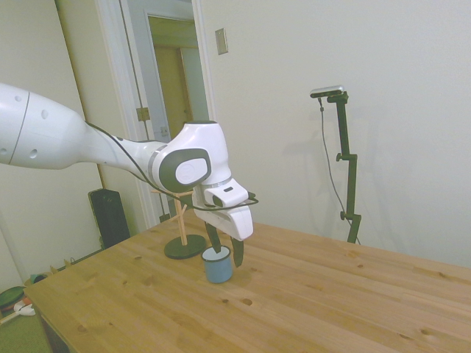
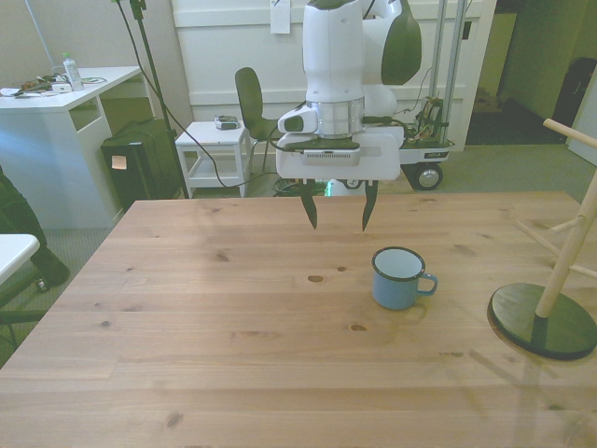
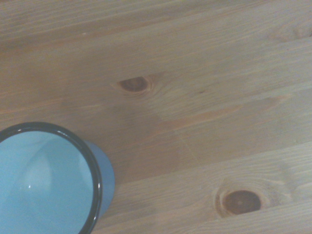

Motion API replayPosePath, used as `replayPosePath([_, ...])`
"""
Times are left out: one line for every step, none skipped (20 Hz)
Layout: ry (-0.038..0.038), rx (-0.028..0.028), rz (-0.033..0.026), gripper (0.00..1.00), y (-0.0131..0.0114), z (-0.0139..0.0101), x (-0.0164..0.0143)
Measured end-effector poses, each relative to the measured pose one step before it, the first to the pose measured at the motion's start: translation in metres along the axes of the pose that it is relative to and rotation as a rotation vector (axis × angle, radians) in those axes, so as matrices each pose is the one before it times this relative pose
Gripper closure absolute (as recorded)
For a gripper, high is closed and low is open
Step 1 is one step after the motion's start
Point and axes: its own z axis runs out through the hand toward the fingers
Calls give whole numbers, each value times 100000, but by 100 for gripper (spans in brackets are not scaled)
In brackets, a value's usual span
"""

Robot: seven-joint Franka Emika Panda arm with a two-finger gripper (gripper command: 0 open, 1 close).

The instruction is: Hang the mug

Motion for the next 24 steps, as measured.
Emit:
replayPosePath([-140,-253,10,0,-236,373,89])
replayPosePath([30,-46,45,0,-331,391,27])
replayPosePath([111,80,101,0,-323,359,-59])
replayPosePath([42,22,325,0,-325,342,-101])
replayPosePath([249,300,218,0,-342,212,-136])
replayPosePath([71,103,143,0,-300,177,-140])
replayPosePath([-28,-9,115,0,-283,141,-133])
replayPosePath([-33,83,185,0,-257,122,-141])
replayPosePath([-21,70,407,0,-217,206,-104])
replayPosePath([31,69,592,0,-179,249,-104])
replayPosePath([-98,-108,408,0,-129,287,-67])
replayPosePath([-185,-231,313,0,-109,301,-81])
replayPosePath([-222,-249,275,0,-109,294,-104])
replayPosePath([-151,-105,73,0,-126,302,-105])
replayPosePath([-78,7,46,0,-139,263,-138])
replayPosePath([-68,22,24,0,-131,218,-128])
replayPosePath([-105,-57,130,0,-127,190,-131])
replayPosePath([-83,-88,188,0,-125,164,-134])
replayPosePath([-85,-105,113,0,-118,185,-119])
replayPosePath([-72,-107,83,0,-104,195,-92])
replayPosePath([10,-23,49,100,-97,224,-47])
replayPosePath([142,137,-3,100,-95,229,3])
replayPosePath([20,-29,-51,100,-68,234,-1])
replayPosePath([18,-16,-61,100,-54,182,-6])
